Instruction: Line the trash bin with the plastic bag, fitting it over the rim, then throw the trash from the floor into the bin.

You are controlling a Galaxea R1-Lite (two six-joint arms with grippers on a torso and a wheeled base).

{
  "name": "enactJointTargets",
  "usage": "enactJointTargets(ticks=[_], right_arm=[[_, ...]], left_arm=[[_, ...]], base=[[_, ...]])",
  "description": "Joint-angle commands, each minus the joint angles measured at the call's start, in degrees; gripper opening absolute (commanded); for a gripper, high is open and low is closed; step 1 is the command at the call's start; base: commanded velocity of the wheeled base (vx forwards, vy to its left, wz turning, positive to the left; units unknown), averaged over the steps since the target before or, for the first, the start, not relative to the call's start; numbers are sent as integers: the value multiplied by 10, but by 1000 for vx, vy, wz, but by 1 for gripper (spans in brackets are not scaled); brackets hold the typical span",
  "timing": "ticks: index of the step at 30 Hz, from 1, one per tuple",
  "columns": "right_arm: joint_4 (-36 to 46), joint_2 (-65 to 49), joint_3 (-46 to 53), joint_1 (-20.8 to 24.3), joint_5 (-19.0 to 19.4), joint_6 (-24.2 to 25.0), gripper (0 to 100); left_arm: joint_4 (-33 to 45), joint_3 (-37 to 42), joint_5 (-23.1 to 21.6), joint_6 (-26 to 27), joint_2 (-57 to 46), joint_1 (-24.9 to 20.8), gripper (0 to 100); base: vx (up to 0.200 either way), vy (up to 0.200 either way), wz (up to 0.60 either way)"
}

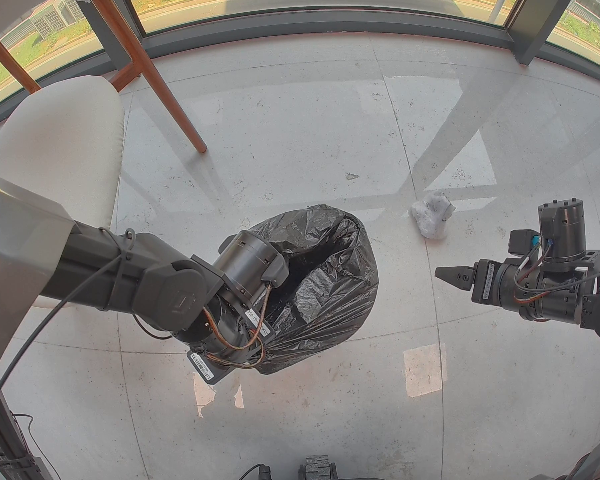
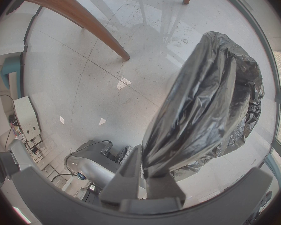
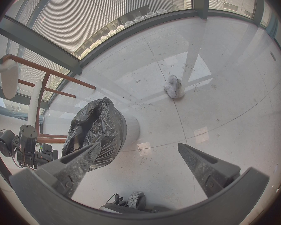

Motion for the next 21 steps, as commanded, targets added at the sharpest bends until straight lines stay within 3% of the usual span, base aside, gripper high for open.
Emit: enactJointTargets(ticks=[1, 13, 21], right_arm=[[0, -3, 6, -2, 0, 0, 100], [1, -22, 17, -9, 0, 0, 100], [0, -39, 42, -11, 1, 0, 100]], left_arm=[[-10, 13, 2, 0, 4, 0, 100], [-137, 87, 31, 15, 8, 7, 100], [-155, 119, 55, 47, 0, 23, 100]], base=[[0, 0, 0], [0, 0, 0], [0, 0, 0]])
